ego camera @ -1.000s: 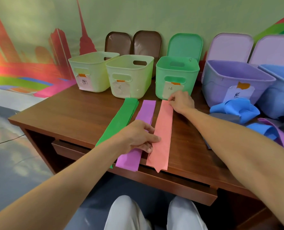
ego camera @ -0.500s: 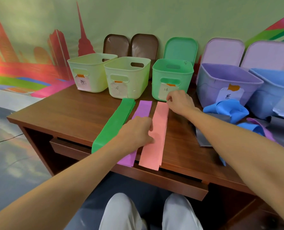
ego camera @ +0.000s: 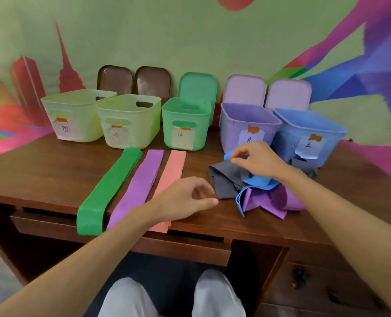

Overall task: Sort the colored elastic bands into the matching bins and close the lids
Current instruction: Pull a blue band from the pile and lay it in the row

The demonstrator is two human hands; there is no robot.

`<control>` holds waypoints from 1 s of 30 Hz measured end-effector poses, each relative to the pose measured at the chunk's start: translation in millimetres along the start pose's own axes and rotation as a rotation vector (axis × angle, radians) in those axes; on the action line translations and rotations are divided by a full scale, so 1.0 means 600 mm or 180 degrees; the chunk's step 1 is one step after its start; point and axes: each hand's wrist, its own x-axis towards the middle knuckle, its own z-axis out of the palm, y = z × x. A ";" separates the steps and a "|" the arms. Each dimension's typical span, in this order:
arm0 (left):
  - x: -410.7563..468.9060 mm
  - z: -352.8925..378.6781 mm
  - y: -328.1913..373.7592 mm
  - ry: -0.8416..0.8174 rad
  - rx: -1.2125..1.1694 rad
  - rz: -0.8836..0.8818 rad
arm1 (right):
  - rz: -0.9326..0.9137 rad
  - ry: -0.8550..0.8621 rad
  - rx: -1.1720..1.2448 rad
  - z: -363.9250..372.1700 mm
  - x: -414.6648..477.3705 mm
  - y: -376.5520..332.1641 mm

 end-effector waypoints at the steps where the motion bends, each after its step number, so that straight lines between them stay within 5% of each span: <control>1: 0.003 0.014 0.007 -0.0010 -0.0127 -0.0078 | 0.0063 0.0077 0.0047 -0.002 -0.015 0.010; 9: 0.044 0.098 0.042 0.0555 -0.0442 -0.0302 | 0.0293 0.0567 0.0621 0.013 -0.083 0.081; 14: 0.098 0.106 0.030 0.1222 -0.1521 -0.0868 | 0.0226 0.0536 0.1113 0.025 -0.070 0.093; 20: 0.167 0.111 0.016 0.1815 -0.2002 -0.0641 | 0.0090 0.0068 0.1390 0.031 -0.035 0.086; 25: 0.209 0.117 0.015 0.2300 -0.2576 -0.0580 | 0.0282 0.0305 0.1771 0.028 -0.007 0.104; 30: 0.208 0.132 0.019 0.1862 -0.2566 -0.0368 | 0.0563 0.0943 0.2966 0.025 -0.007 0.121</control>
